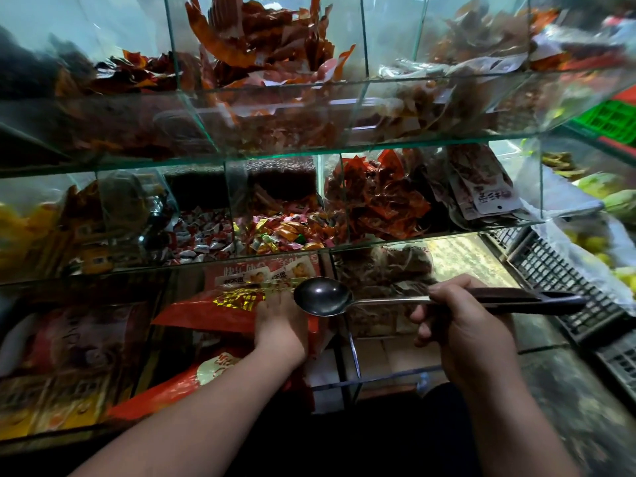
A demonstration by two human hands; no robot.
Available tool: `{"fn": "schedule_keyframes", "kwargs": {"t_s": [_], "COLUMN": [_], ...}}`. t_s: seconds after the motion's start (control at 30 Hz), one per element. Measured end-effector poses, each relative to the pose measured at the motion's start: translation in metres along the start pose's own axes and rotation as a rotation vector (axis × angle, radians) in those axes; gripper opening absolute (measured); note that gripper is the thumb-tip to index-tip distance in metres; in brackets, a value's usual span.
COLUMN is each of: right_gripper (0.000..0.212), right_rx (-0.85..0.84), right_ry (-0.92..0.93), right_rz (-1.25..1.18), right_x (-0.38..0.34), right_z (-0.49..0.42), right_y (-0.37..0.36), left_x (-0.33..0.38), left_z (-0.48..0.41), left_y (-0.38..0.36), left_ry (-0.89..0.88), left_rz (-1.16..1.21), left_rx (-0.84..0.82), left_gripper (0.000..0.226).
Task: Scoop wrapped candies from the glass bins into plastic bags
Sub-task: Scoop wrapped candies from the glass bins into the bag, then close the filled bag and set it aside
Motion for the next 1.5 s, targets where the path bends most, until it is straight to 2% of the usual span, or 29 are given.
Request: {"fn": "schedule_keyframes", "kwargs": {"t_s": [0.1,0.2,0.27,0.33,0.4,0.53,0.63,0.73,0.8,0.93,1.03,1.13,1.2,1.27,1.37,1.43,1.5], "right_gripper": [0.027,0.020,0.018,0.014,0.011,0.014,0.019,0.026,0.027,0.024,0.022,0.020,0.020,0.009,0.032,0.039,0.042], "right_rx": [0.005,0.020,0.028,0.028,0.019,-0.017,0.023,0.003,-0.011,0.023,0.120,0.075,-0.035,-0.200,-0.349,-0.390,-0.339], "right_ry": [-0.014,-0.007,0.011,0.042,0.087,0.186,0.260,0.259,0.214,0.143,0.218,0.279,0.239,0.091,-0.218,-0.219,-0.138], "right_rz": [0.002,0.038,0.065,0.102,0.157,0.287,0.297,0.256,0.168,0.015,-0.163,-0.258,-0.153,-0.070,-0.057,0.081,0.244], "right_x": [0.002,0.002,0.003,0.002,-0.001,-0.011,-0.022,-0.032,-0.035,-0.039,-0.049,-0.047,-0.033,-0.013,0.013,0.023,0.028], "right_z": [0.000,0.000,0.000,0.001,0.002,0.012,0.021,0.024,0.024,0.027,0.031,0.026,0.010,-0.009,-0.034,-0.042,-0.042], "right_y": [-0.001,0.000,0.002,0.004,0.003,-0.004,-0.009,-0.021,-0.028,-0.037,-0.038,-0.052,-0.079,-0.115,-0.150,-0.152,-0.138], "left_x": [-0.009,-0.019,-0.025,-0.034,-0.047,-0.077,-0.092,-0.095,-0.098,-0.118,-0.133,-0.141,-0.140,-0.135,-0.128,-0.126,-0.124], "left_z": [-0.012,-0.016,-0.014,-0.003,0.016,0.067,0.093,0.104,0.102,0.091,0.083,0.077,0.076,0.072,0.069,0.071,0.076], "left_y": [-0.005,-0.006,0.000,0.009,0.021,0.036,0.047,0.056,0.054,0.032,0.015,0.004,0.003,0.004,0.007,0.012,0.017], "left_ry": [0.020,0.028,0.018,0.023,0.072,0.194,0.204,0.157,0.171,0.368,0.471,0.509,0.492,0.446,0.359,0.309,0.250], "left_rz": [-0.092,-0.141,-0.102,0.018,0.236,0.631,0.953,1.072,1.074,1.076,1.061,1.109,1.147,1.219,1.339,1.375,1.420], "left_rx": [-0.053,-0.073,-0.022,0.072,0.191,0.451,0.511,0.597,0.637,0.608,0.478,0.379,0.378,0.392,0.391,0.363,0.340], "left_gripper": [0.074,0.040,0.032,0.034,0.036,0.027,0.030,0.038,0.035,0.027,0.032,0.034,0.036,0.036,0.035,0.038,0.037]}}
Point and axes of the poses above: each hand's wrist, its own z-axis away from the middle knuckle, its own y-axis out of the back of the hand, x = y × z, the point moved 2 cm from there along -z, towards the middle knuckle, and after that the axes turned 2 degrees about -x, right-handed, at the moved point
